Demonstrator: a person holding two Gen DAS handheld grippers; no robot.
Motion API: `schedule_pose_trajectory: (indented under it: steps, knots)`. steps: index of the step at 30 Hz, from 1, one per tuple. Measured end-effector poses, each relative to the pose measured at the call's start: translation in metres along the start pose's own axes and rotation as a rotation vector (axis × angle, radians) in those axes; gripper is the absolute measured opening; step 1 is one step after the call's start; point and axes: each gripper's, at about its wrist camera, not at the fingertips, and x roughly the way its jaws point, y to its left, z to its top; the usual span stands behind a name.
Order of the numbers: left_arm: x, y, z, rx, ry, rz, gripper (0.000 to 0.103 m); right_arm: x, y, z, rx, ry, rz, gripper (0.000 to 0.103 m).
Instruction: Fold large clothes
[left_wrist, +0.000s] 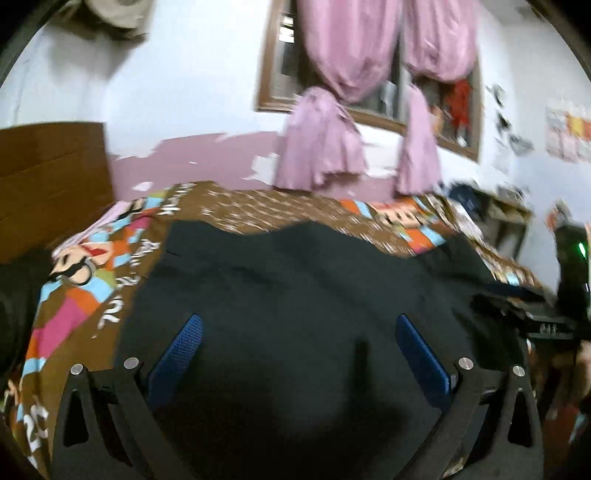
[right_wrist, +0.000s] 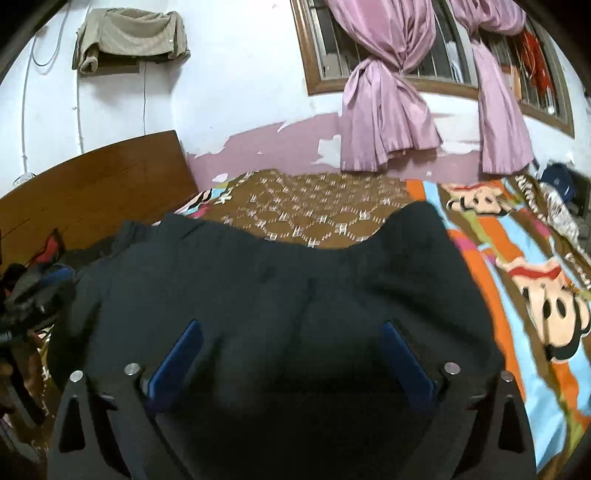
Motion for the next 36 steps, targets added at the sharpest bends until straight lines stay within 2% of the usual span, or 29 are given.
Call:
schedule_pose_trajectory:
  steps: [1, 3, 6, 10, 12, 17, 20, 25, 30, 36]
  knots:
    - [0.006, -0.006, -0.001, 0.024, 0.019, 0.0, 0.102, 0.007, 0.0, -0.003, -0.004, 0.027, 0.001, 0.1]
    - [0.026, -0.019, -0.001, 0.091, 0.059, 0.045, 0.102, 0.022, 0.004, -0.008, -0.041, 0.073, -0.004, 0.1]
    - [0.049, -0.022, 0.001, 0.136, 0.084, 0.093, 0.102, 0.038, 0.011, -0.008, -0.096, 0.072, -0.021, 0.102]
    - [0.077, 0.001, 0.022, 0.003, 0.126, 0.05, 0.102, 0.071, 0.011, 0.009, -0.131, 0.112, 0.0, 0.103]
    - [0.084, 0.014, 0.03, -0.049, 0.143, 0.063, 0.102, 0.09, 0.006, 0.018, -0.125, 0.149, 0.018, 0.103]
    - [0.108, 0.045, 0.046, -0.118, 0.223, 0.152, 0.102, 0.132, -0.008, 0.037, -0.059, 0.227, -0.01, 0.103]
    - [0.115, 0.059, 0.037, -0.166, 0.272, 0.116, 0.102, 0.155, -0.014, 0.038, -0.043, 0.313, -0.021, 0.103]
    - [0.117, 0.059, 0.023, -0.132, 0.28, 0.116, 0.102, 0.161, -0.016, 0.028, -0.044, 0.322, -0.025, 0.103]
    - [0.124, 0.058, 0.018, -0.117, 0.325, 0.123, 0.102, 0.164, -0.018, 0.026, -0.034, 0.334, -0.022, 0.103]
    - [0.129, 0.053, 0.013, -0.097, 0.336, 0.136, 0.102, 0.168, -0.016, 0.024, -0.048, 0.343, -0.042, 0.103]
